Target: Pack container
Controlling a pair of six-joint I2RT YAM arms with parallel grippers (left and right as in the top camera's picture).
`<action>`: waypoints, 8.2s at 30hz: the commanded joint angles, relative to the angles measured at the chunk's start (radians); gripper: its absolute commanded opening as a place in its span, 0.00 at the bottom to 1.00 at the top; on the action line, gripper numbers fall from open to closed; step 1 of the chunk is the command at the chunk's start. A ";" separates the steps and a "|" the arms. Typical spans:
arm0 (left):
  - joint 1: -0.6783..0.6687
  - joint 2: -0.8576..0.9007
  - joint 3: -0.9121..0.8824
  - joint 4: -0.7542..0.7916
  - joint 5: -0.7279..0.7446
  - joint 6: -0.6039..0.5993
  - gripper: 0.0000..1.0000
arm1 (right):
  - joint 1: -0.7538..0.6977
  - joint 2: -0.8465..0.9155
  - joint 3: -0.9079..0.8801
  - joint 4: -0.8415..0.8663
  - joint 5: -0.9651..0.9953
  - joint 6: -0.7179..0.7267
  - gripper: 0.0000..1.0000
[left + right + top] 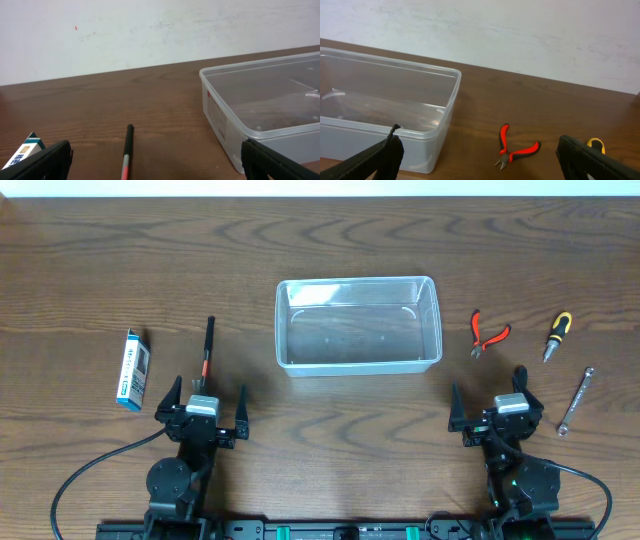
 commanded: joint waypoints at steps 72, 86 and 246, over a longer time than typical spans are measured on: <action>0.005 0.110 0.220 -0.308 -0.015 -0.297 0.98 | -0.006 0.285 0.369 -0.237 -0.010 0.265 0.99; 0.005 0.621 0.763 -0.824 -0.004 -0.293 0.98 | -0.066 1.126 1.325 -0.944 0.063 0.264 0.99; 0.005 0.747 0.774 -0.912 -0.027 -0.293 0.98 | -0.241 2.082 1.382 -0.687 -0.077 0.134 0.99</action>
